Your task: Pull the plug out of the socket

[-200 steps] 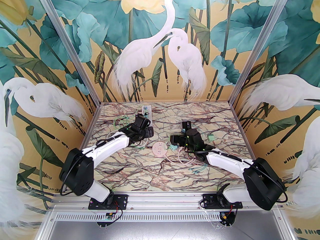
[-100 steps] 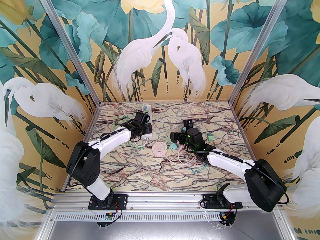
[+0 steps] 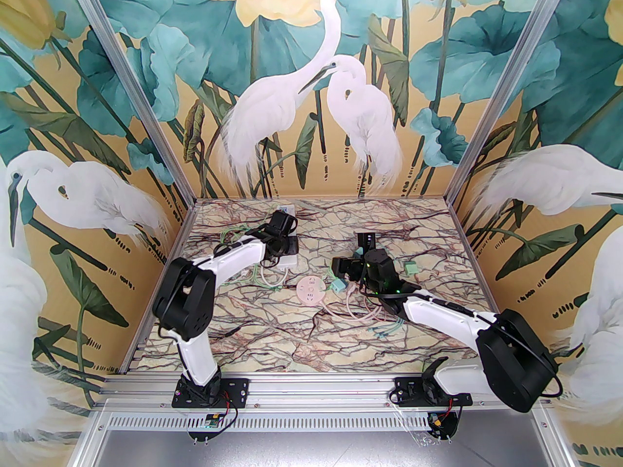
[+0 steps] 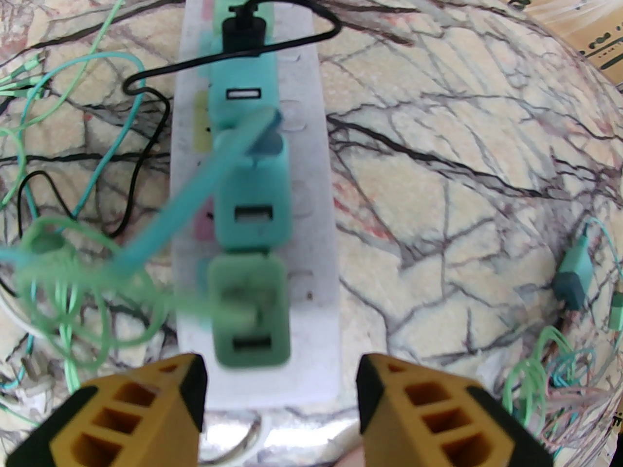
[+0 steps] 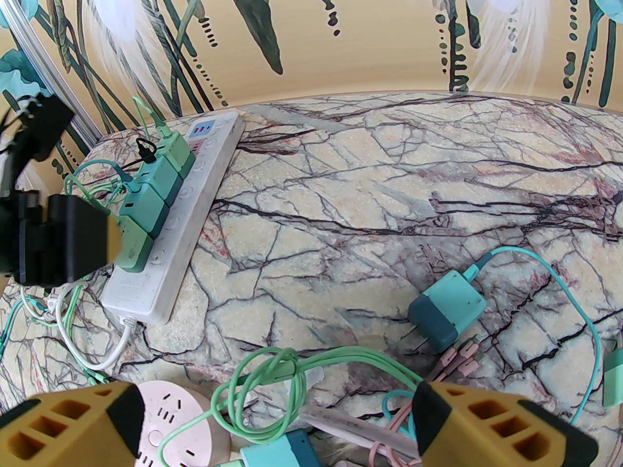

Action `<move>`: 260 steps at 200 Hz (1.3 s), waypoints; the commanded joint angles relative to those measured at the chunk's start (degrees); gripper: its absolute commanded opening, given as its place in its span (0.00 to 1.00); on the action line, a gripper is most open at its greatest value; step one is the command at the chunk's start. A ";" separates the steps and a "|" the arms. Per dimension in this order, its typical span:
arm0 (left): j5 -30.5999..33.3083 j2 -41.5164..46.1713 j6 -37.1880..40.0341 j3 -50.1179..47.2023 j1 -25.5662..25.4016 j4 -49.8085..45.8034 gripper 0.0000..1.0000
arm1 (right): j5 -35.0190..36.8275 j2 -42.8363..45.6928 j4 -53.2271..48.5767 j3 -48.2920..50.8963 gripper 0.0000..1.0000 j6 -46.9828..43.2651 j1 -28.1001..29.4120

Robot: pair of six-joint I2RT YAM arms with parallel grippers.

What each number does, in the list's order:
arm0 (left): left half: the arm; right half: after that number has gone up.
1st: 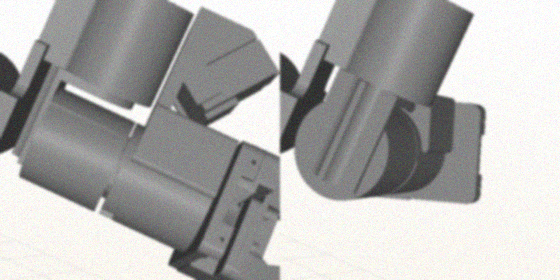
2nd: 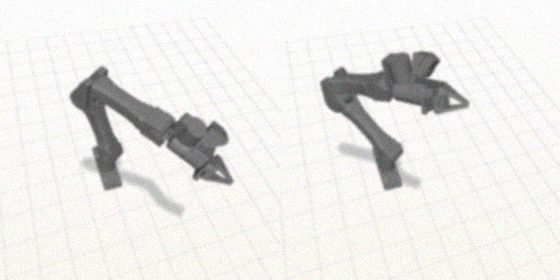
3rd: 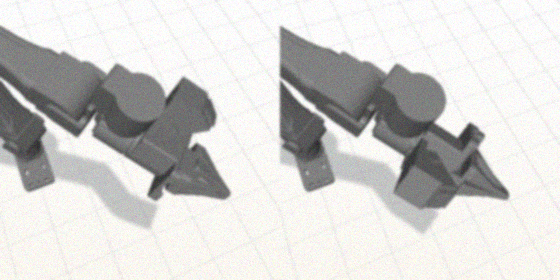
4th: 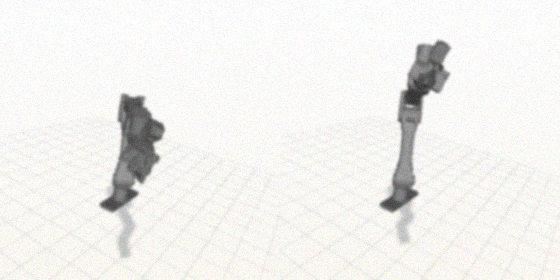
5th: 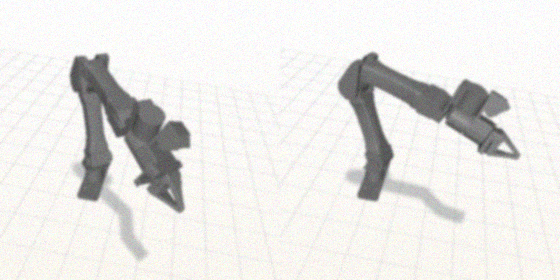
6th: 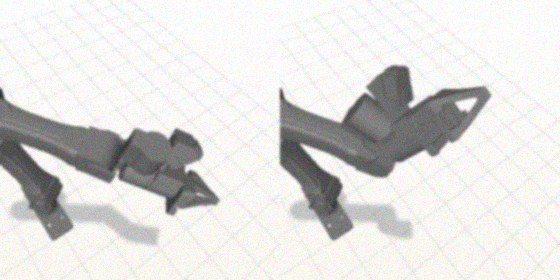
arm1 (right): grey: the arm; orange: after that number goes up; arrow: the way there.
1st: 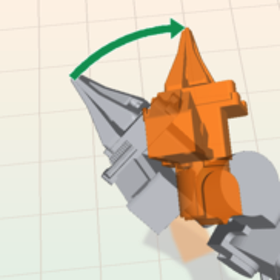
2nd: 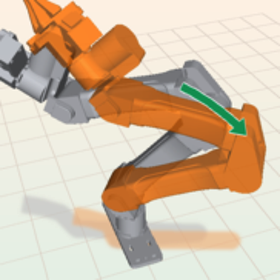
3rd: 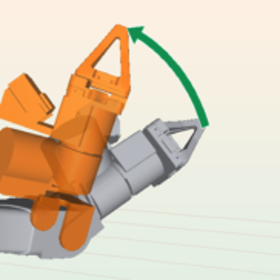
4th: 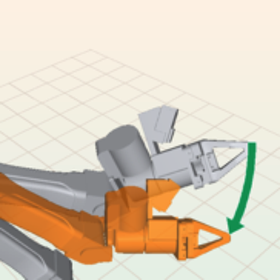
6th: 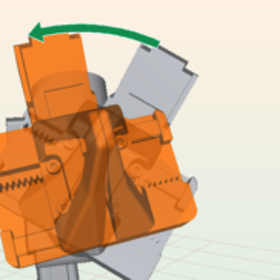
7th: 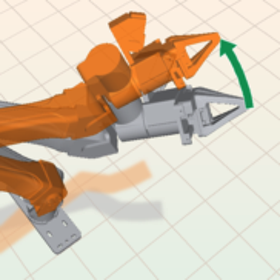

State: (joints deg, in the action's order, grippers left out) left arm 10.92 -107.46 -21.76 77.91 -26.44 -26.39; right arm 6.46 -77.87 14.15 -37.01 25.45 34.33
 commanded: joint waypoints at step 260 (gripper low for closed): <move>-2.41 17.47 -6.74 -22.54 -5.70 -0.79 0.24 | -20.06 -19.33 -2.63 -18.44 0.52 6.49 3.34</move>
State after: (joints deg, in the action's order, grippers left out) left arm 9.08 -92.75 -25.26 57.93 -30.83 -26.26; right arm -7.88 -92.75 11.88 -48.49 30.70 35.66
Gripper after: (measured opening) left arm 0.283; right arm 0.525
